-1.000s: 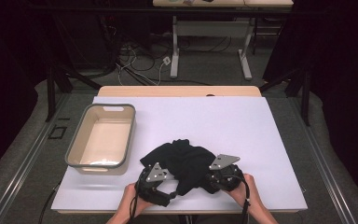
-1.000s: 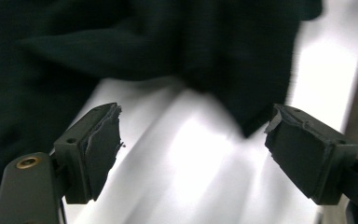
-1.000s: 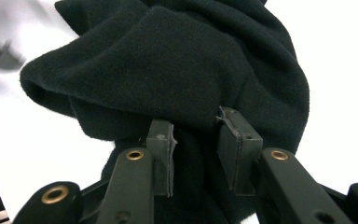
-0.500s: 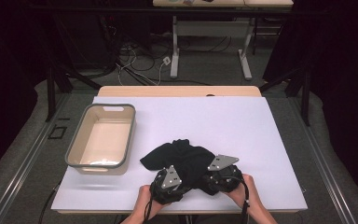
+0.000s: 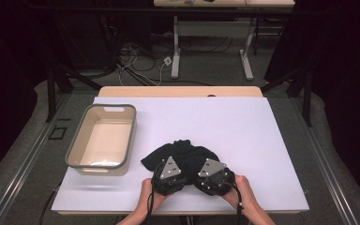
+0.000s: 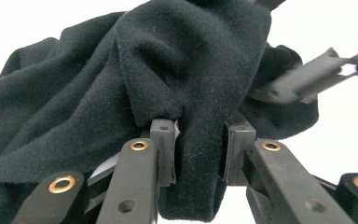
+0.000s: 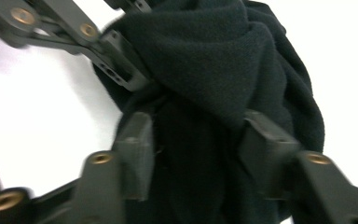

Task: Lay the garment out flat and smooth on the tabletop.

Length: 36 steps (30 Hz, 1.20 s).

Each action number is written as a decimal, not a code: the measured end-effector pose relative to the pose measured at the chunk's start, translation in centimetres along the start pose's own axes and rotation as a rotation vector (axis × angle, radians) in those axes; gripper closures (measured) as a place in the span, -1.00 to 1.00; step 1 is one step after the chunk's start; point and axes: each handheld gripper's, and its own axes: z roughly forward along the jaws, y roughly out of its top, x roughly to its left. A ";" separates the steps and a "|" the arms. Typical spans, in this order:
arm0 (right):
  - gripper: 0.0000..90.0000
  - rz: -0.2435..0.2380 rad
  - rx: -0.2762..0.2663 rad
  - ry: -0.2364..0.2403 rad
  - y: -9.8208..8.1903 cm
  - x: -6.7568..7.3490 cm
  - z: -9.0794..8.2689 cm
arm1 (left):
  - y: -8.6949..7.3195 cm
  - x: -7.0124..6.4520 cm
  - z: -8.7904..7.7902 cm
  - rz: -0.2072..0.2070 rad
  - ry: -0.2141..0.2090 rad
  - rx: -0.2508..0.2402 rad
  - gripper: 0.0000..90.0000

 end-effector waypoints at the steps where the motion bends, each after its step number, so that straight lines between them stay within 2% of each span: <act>1: 0.42 0.000 -0.009 -0.012 -0.1 -0.2 0.2 | 0.0 0.1 0.0 0.001 0.007 0.001 0.55; 5: 0.66 0.024 -0.019 -0.015 -0.1 -0.9 0.9 | -0.1 0.5 -0.1 -0.013 0.012 0.000 0.29; 9: 0.72 0.020 -0.027 -0.029 0.0 -1.0 0.9 | -0.1 0.7 -0.3 -0.017 0.008 0.009 -0.09; 11: 0.73 0.026 -0.043 -0.047 0.0 -1.3 0.6 | -0.1 0.7 -0.5 0.006 0.003 0.019 -0.19; 13: 0.73 0.050 -0.056 -0.061 -0.1 -1.7 0.2 | -0.1 0.8 -0.7 0.019 0.006 0.026 -0.26; 17: 0.73 0.107 -0.081 -0.090 -0.7 -2.7 -0.4 | -0.4 1.0 -1.0 0.008 0.016 0.039 -0.36; 21: 0.73 0.148 -0.100 -0.109 -1.3 -3.5 -0.6 | -0.5 0.5 -0.5 0.016 0.001 0.062 -0.42; 23: 0.72 0.161 -0.096 -0.103 -1.4 -3.6 -0.5 | -0.3 0.0 -0.1 0.029 -0.010 0.073 -0.42; 25: 0.71 0.148 -0.096 -0.086 -1.5 -3.6 -0.4 | -0.3 -0.4 0.3 0.041 0.003 0.082 -0.39; 27: 0.69 0.141 -0.090 -0.073 -1.4 -3.3 -0.3 | -0.3 -0.6 0.5 0.042 -0.006 0.090 -0.19; 29: 0.66 0.130 -0.083 -0.056 -1.2 -3.0 -0.1 | -0.2 -0.7 0.7 0.046 0.012 0.086 0.01; 31: 0.60 0.119 -0.076 -0.045 -1.1 -2.7 0.0 | -0.2 -0.7 0.8 0.046 0.004 0.080 0.20; 33: 0.55 0.099 -0.069 -0.031 -0.9 -2.5 0.2 | -0.1 -0.5 0.6 0.045 0.004 0.067 0.34; 36: 0.44 0.089 -0.063 -0.014 -0.7 -2.5 0.3 | 0.0 0.0 0.5 0.022 0.004 0.043 0.50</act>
